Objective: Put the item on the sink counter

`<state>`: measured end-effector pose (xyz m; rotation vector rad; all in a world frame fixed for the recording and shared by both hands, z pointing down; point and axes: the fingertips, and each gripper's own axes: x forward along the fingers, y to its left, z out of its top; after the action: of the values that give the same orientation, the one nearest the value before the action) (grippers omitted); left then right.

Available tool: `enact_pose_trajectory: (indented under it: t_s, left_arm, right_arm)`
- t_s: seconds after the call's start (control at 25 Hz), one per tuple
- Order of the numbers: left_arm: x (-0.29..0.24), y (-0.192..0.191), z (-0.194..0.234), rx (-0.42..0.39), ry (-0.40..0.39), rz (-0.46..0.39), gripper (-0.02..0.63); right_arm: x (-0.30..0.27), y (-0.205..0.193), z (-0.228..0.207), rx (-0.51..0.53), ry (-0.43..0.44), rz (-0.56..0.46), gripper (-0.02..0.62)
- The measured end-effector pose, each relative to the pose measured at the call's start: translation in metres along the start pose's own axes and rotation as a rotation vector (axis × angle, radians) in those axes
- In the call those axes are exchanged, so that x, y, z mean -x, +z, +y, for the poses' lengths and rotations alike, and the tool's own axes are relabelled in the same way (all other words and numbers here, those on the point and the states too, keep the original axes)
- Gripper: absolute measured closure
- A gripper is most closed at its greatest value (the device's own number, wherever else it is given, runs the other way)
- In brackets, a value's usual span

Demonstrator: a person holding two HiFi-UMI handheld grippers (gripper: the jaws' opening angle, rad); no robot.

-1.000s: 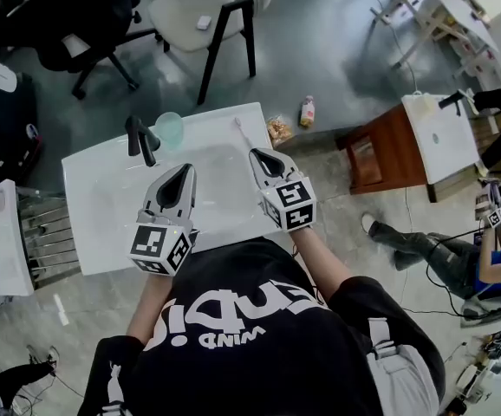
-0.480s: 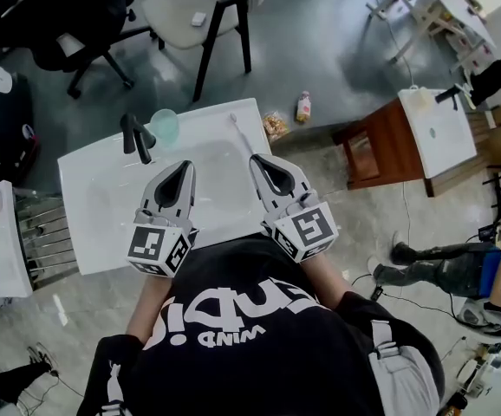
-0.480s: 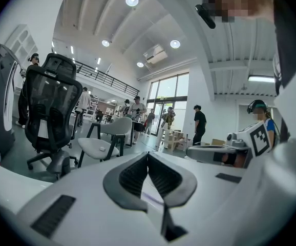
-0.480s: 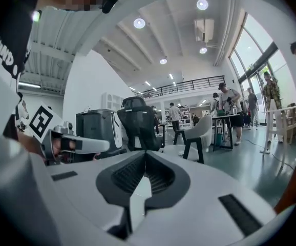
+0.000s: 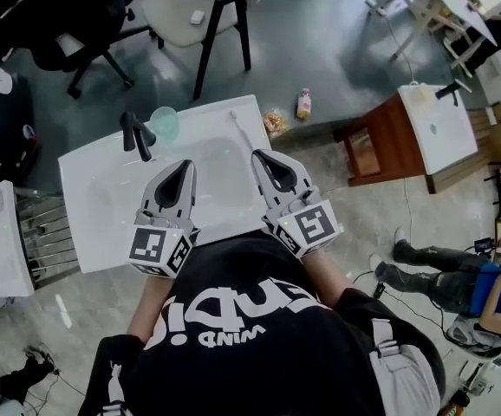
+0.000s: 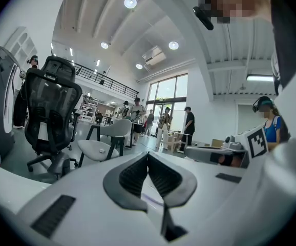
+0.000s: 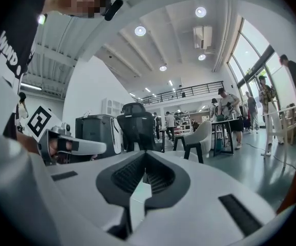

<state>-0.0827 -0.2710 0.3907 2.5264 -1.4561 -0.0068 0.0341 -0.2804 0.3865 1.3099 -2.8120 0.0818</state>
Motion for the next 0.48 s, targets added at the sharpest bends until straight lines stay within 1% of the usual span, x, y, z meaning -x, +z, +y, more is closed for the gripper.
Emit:
enact_pose_trajectory:
  t_s: [0.24,0.48]
  left_arm:
    - [0.003,-0.0034,0.0003,0.002,0.011,0.006,0.586]
    - [0.0052,-0.0049,0.0006,0.0,0.013,0.002,0.586]
  right_arm:
    - [-0.0001,-0.002,0.0003,-0.037,-0.003,-0.023,0.575]
    - [0.0003,-0.0039,0.0061,-0.033,0.013,-0.027,0.577]
